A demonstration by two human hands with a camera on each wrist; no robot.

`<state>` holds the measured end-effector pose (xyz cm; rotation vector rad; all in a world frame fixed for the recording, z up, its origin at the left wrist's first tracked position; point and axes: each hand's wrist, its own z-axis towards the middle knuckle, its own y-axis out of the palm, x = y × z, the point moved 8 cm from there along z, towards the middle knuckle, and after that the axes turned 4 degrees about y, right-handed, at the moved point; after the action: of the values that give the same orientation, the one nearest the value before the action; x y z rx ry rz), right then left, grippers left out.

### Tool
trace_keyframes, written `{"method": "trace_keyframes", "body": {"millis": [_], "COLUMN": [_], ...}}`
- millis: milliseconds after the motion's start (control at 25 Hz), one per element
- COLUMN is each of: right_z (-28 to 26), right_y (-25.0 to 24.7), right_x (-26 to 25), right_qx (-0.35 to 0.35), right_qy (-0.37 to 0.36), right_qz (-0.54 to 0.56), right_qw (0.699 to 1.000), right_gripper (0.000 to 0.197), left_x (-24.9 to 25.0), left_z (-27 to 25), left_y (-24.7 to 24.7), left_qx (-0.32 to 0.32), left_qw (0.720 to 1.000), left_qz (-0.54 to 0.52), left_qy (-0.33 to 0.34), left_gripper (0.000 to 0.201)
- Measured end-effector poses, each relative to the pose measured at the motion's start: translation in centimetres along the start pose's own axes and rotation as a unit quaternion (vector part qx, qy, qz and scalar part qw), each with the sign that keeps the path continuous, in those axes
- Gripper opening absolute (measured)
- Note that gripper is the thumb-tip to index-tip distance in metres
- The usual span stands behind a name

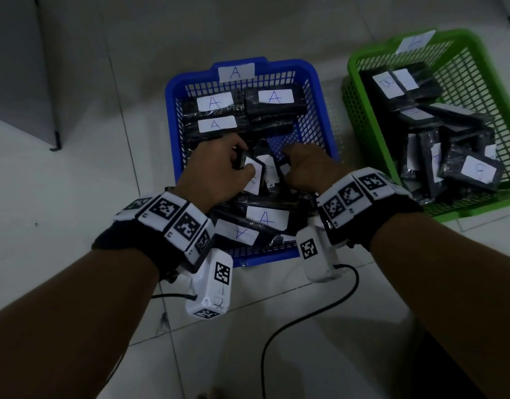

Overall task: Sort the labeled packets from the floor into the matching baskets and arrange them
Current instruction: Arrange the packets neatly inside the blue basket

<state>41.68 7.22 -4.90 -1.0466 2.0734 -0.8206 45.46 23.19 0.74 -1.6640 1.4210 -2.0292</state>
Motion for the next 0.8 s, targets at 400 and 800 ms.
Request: {"method": "trace_keyframes", "body": {"millis": [400, 800], "right_z": [-0.5, -0.8], "right_y": [-1.0, -3.7], "right_x": [-0.5, -0.5], "right_qx": [-0.067, 0.177], "right_qy": [0.025, 0.003], "right_qz": [-0.025, 0.063], "right_qw": [0.997, 0.982], "right_gripper": [0.058, 0.028], "left_x": [-0.8, -0.8], "left_z": [0.1, 0.0], "left_y": [-0.1, -0.2], "left_qx": [0.001, 0.0], "left_qw": [1.0, 1.0], "left_qz": [-0.001, -0.002], "left_qy": [-0.031, -0.028], "left_gripper": [0.028, 0.026]}}
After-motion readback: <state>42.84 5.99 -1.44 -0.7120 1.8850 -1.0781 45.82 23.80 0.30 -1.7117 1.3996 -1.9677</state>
